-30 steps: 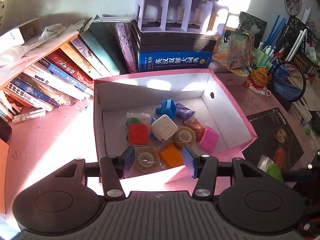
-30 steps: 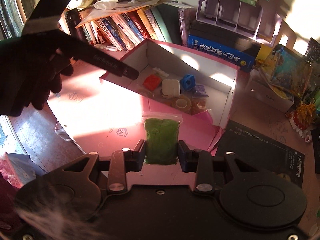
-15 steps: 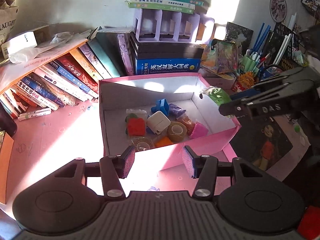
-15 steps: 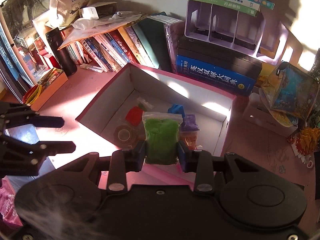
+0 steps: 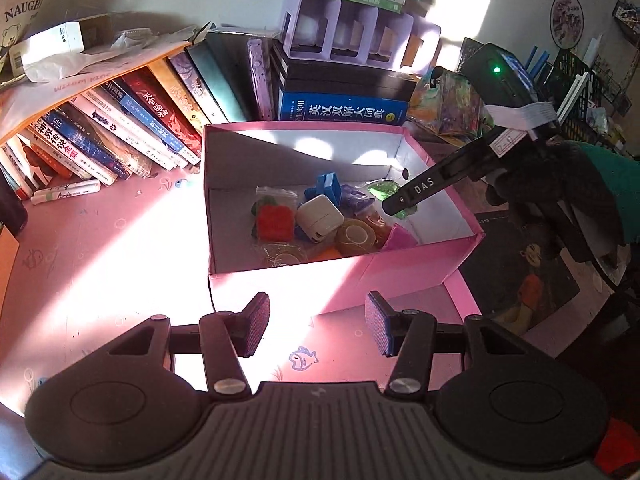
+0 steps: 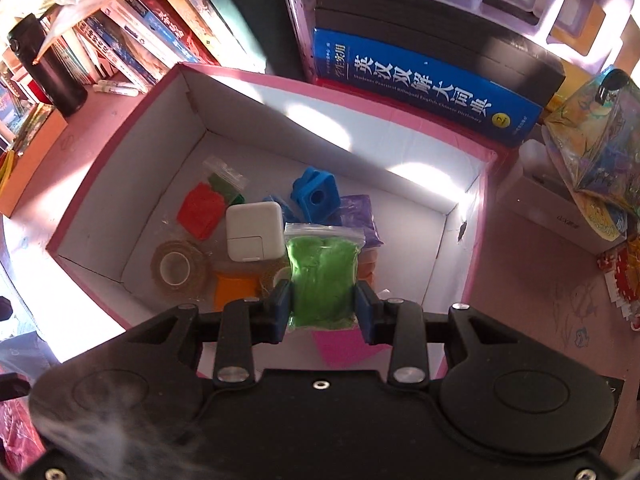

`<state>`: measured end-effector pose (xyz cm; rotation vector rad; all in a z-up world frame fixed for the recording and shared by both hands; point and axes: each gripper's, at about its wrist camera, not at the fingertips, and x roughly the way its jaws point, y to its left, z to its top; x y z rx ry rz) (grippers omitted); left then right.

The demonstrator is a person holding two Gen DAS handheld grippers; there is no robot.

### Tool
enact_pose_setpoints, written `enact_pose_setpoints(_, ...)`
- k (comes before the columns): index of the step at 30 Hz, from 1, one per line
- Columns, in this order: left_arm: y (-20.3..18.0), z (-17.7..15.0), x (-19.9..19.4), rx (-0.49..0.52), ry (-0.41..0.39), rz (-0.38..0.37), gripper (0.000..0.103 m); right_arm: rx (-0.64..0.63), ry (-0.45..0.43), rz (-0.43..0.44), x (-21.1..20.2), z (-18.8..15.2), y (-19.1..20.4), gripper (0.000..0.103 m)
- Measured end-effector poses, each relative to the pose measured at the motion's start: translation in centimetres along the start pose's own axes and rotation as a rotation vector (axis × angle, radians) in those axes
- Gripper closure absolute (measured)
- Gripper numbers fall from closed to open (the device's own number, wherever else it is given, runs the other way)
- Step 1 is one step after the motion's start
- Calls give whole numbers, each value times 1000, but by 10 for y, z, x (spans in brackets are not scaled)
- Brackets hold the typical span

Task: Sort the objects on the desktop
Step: 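Carry the green clay bag with the right gripper into the pink box and release, then grasp the edges of the black MEILIYAOU album with both grippers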

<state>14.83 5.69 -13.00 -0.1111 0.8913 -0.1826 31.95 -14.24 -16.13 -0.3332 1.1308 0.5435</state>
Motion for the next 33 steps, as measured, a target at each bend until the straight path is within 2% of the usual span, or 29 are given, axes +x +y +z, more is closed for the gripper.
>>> enact_pose_setpoints(11, 7, 11, 14, 24, 22, -30, 52, 3, 108, -14, 30, 6, 0, 69)
enact_pose_setpoints(13, 9, 14, 16, 30, 24, -32, 52, 5, 118, -17, 33, 6, 0, 65)
enact_pose_setpoints(14, 9, 16, 17, 33, 26, -32, 52, 5, 122, -20, 33, 5, 1, 58)
enact_pose_setpoints(17, 11, 20, 21, 45, 33, -39, 52, 8, 111, -27, 30, 5, 3, 55)
enact_pose_setpoints(19, 11, 23, 23, 55, 38, -50, 52, 22, 101, -28, 25, 5, 3, 48)
enact_pose_setpoints(22, 10, 26, 26, 74, 50, -68, 52, 45, 82, -28, 17, 5, 4, 46)
enact_pose_setpoints(29, 9, 29, 29, 102, 71, -146, 52, 107, 25, -22, -12, 5, 7, 40)
enact_pose_setpoints(33, -1, 23, 35, 117, 93, -230, 52, 174, -25, -5, -44, -4, 5, 37)
